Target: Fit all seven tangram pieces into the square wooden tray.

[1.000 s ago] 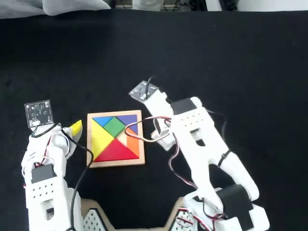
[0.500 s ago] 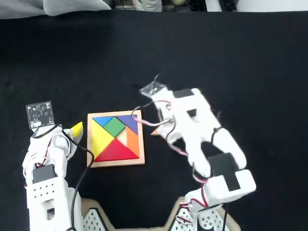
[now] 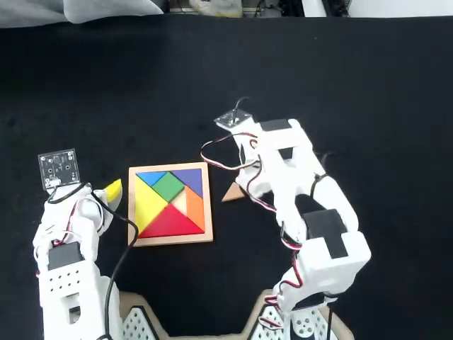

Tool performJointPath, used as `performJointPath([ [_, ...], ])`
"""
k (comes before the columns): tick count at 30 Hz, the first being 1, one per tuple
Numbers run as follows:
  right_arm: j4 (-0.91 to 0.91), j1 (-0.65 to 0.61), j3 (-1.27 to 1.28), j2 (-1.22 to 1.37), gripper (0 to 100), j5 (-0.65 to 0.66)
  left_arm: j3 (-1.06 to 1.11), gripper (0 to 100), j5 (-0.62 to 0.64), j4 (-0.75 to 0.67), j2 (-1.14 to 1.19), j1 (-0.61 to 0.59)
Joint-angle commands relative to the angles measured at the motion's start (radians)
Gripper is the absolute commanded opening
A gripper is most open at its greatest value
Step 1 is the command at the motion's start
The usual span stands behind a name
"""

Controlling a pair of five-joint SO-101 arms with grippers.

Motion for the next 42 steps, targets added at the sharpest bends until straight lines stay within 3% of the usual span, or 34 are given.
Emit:
performJointPath([
  [1, 0.031, 0.035, -0.013, -0.111, 1.1, -0.009, -0.010, 34, -0.006, -0.020, -0.009, 0.010],
  [8, -0.106, -0.071, 0.130, -0.131, 1.1, -0.014, -0.010, 34, -0.006, -0.020, -0.009, 0.008],
  [19, -0.127, 0.041, -0.082, 0.025, 1.1, -0.089, -0.008, 34, -0.006, -0.020, -0.009, 0.010],
  [24, -0.230, 0.025, -0.125, 0.077, 1.1, -0.089, -0.008, 34, -0.006, -0.020, -0.009, 0.010],
  [29, -0.206, -0.031, -0.216, 0.101, 1.1, -0.091, -0.008, 34, -0.006, -0.020, -0.009, 0.010],
  [33, -0.072, 0.028, -0.294, 0.064, 1.1, -0.098, -0.008, 34, -0.006, -0.020, -0.009, 0.010],
  [38, 0.035, 0.103, -0.243, -0.124, 1.1, -0.250, -0.008, 34, -0.006, -0.020, -0.009, 0.010],
  [42, 0.002, 0.002, -0.059, -0.291, 1.1, -0.359, -0.008, 34, -0.006, -0.021, -0.009, 0.010],
])
